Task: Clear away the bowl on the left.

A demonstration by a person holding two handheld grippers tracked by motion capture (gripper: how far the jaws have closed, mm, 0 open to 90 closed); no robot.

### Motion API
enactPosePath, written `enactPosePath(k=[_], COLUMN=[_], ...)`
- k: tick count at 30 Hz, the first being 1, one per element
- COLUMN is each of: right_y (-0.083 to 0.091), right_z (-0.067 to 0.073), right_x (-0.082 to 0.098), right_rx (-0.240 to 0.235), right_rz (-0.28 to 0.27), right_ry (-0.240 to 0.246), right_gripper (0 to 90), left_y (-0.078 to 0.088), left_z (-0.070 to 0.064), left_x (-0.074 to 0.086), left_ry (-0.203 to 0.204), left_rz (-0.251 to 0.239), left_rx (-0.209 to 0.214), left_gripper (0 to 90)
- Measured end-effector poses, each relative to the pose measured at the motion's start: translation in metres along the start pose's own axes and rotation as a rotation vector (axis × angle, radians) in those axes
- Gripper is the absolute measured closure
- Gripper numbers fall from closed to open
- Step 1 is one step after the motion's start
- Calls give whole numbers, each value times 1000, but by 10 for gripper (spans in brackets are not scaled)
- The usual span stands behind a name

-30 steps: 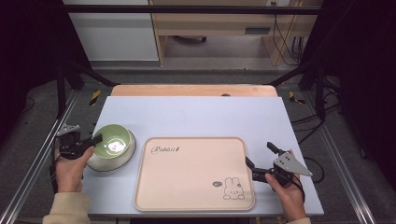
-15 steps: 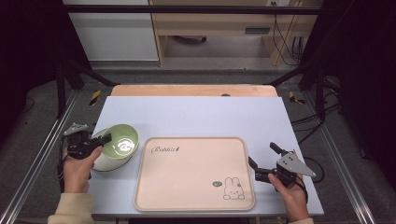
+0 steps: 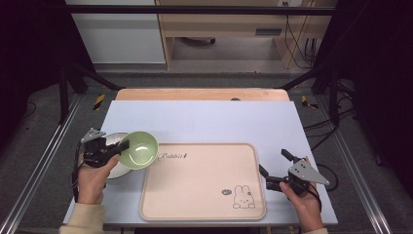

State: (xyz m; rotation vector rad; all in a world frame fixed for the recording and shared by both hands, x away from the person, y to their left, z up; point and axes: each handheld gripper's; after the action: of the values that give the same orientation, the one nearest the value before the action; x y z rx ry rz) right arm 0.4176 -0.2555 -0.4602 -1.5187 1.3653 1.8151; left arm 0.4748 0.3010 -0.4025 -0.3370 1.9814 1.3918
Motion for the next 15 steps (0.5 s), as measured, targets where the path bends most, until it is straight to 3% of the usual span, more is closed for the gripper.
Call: enactPosePath(k=[15], right_y=[0], right_z=[1], right_x=[0], right_rx=[-12], right_rz=[0], right_ry=[-1], right_gripper=[37], left_y=[-14], left_z=[-47], left_x=[-4], left_ry=[-90], left_rz=[18], left_rx=[87], left_gripper=[824])
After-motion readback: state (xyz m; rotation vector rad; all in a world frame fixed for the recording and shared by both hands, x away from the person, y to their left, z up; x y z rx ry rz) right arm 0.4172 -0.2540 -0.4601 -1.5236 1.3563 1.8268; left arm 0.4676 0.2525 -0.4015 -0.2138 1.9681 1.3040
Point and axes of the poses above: each handheld gripper's, and its own axes: y roughly backward along the jaws, x roughly out of its underside, z roughly to its left, and after that the axes turned 15 degrees about z, right-handed
